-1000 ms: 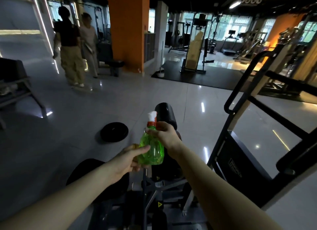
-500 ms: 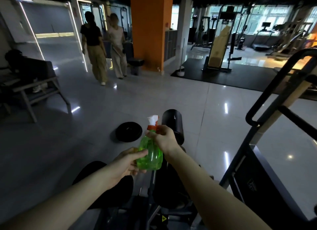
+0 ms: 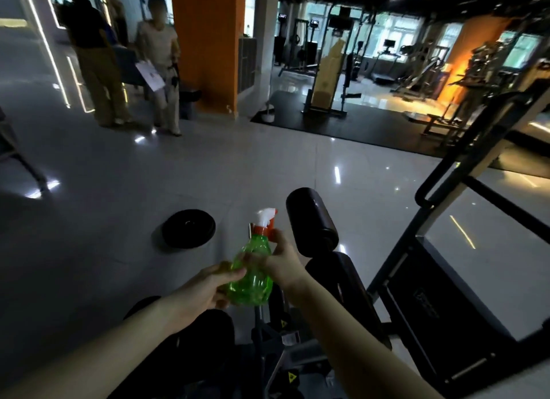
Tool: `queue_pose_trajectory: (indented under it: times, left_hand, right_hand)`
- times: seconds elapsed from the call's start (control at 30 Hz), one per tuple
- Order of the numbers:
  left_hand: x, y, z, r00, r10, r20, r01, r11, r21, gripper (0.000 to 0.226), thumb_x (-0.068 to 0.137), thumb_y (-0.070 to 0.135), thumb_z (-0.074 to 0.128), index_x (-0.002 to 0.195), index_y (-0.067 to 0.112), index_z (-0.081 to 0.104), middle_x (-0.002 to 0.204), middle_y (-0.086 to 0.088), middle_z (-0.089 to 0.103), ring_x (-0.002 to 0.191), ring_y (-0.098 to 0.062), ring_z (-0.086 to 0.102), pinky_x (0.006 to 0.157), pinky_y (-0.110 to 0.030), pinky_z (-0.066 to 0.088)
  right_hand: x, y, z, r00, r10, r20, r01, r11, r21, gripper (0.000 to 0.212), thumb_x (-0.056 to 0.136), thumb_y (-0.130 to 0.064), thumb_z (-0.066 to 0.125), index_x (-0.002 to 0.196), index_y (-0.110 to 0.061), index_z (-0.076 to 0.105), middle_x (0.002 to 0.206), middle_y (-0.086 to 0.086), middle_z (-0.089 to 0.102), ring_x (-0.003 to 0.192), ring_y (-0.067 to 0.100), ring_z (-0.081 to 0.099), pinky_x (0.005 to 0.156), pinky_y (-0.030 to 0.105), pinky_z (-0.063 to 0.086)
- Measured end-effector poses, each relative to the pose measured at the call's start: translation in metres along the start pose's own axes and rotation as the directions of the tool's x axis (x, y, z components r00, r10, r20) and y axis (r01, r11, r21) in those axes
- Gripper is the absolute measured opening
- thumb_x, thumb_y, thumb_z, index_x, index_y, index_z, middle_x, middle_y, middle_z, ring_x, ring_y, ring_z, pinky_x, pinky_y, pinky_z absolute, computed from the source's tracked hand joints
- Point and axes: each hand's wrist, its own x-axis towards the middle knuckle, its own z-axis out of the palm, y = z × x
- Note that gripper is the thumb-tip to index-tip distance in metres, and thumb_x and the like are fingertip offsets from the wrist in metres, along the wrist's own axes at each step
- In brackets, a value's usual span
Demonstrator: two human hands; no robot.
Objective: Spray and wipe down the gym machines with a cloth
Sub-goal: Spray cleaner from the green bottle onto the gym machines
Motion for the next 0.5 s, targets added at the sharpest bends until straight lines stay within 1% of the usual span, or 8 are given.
queue_pose_trajectory:
  times: [0.07,0.13,0.2,0.3,0.33,0.37,0.43,0.5]
  left_hand:
    - [0.001,-0.008,-0.015,0.999,-0.032,0.028,0.032,0.999,0.008,0.070,0.059,0.059,0.090,0.115,0.019,0.072,0.116,-0.016,0.074,0.094,-0.033,0.068,0.074,-0.035,0.044]
    - [0.000,-0.016,-0.025,0.997,-0.057,0.049,0.057,0.998,0.009,0.078,0.055,0.060,0.090,0.118,0.018,0.070,0.115,-0.015,0.074,0.090,-0.027,0.068,0.069,-0.033,0.043]
    - [-0.002,-0.024,-0.034,0.994,-0.081,0.075,0.081,0.997,0.006,0.077,0.060,0.058,0.086,0.123,0.019,0.068,0.116,-0.013,0.075,0.093,-0.025,0.068,0.070,-0.032,0.044]
    - [-0.006,-0.033,-0.047,0.989,-0.093,0.112,0.093,0.996,-0.001,0.067,0.072,0.053,0.077,0.128,0.018,0.064,0.118,-0.012,0.074,0.100,-0.027,0.067,0.076,-0.033,0.045]
    - [-0.007,-0.034,-0.052,0.988,-0.096,0.118,0.097,0.995,-0.001,0.066,0.074,0.052,0.075,0.129,0.018,0.064,0.118,-0.012,0.074,0.100,-0.025,0.067,0.076,-0.032,0.045]
    - [-0.008,-0.034,-0.056,0.987,-0.101,0.125,0.102,0.995,-0.004,0.066,0.074,0.052,0.075,0.129,0.018,0.063,0.118,-0.012,0.074,0.098,-0.024,0.067,0.075,-0.032,0.045]
    - [-0.007,-0.030,-0.062,0.984,-0.106,0.140,0.106,0.994,0.002,0.067,0.074,0.052,0.076,0.130,0.018,0.063,0.118,-0.013,0.074,0.097,-0.023,0.068,0.074,-0.032,0.046]
    - [-0.004,-0.027,-0.067,0.982,-0.103,0.159,0.101,0.995,0.020,0.071,0.073,0.055,0.078,0.131,0.017,0.062,0.121,-0.014,0.072,0.102,-0.026,0.067,0.077,-0.033,0.046]
  right_hand:
    - [0.005,0.006,0.017,0.997,0.048,-0.064,-0.051,0.997,-0.055,0.090,0.043,-0.044,0.095,0.121,-0.028,0.053,0.130,0.015,0.057,0.110,0.035,0.067,0.086,0.047,0.063]
    - [0.013,0.017,0.030,0.991,0.095,-0.094,-0.103,0.992,-0.079,0.100,0.037,-0.050,0.095,0.125,-0.028,0.053,0.132,0.012,0.056,0.110,0.033,0.066,0.085,0.044,0.063]
    - [0.019,0.027,0.041,0.988,0.109,-0.105,-0.119,0.988,-0.096,0.106,0.035,-0.050,0.096,0.127,-0.027,0.051,0.130,0.009,0.056,0.110,0.030,0.066,0.087,0.044,0.063]
    - [0.018,0.033,0.056,0.986,0.123,-0.111,-0.131,0.989,-0.072,0.098,0.035,-0.046,0.097,0.117,-0.032,0.046,0.130,0.008,0.054,0.110,0.029,0.066,0.089,0.046,0.062]
    - [0.017,0.032,0.060,0.987,0.127,-0.100,-0.135,0.988,-0.079,0.097,0.038,-0.044,0.097,0.119,-0.031,0.045,0.132,0.007,0.052,0.113,0.030,0.064,0.091,0.047,0.061]
    - [0.016,0.031,0.063,0.989,0.123,-0.086,-0.132,0.986,-0.099,0.099,0.043,-0.042,0.097,0.126,-0.029,0.044,0.134,0.005,0.048,0.117,0.031,0.060,0.093,0.049,0.060]
    - [0.016,0.028,0.064,0.991,0.117,-0.072,-0.126,0.983,-0.135,0.108,0.054,-0.039,0.096,0.144,-0.026,0.038,0.138,0.002,0.042,0.125,0.033,0.054,0.098,0.052,0.057]
    - [0.018,0.026,0.064,0.992,0.090,-0.090,-0.102,0.986,-0.131,0.106,0.060,-0.036,0.096,0.147,-0.024,0.038,0.138,0.001,0.042,0.124,0.031,0.054,0.098,0.049,0.058]
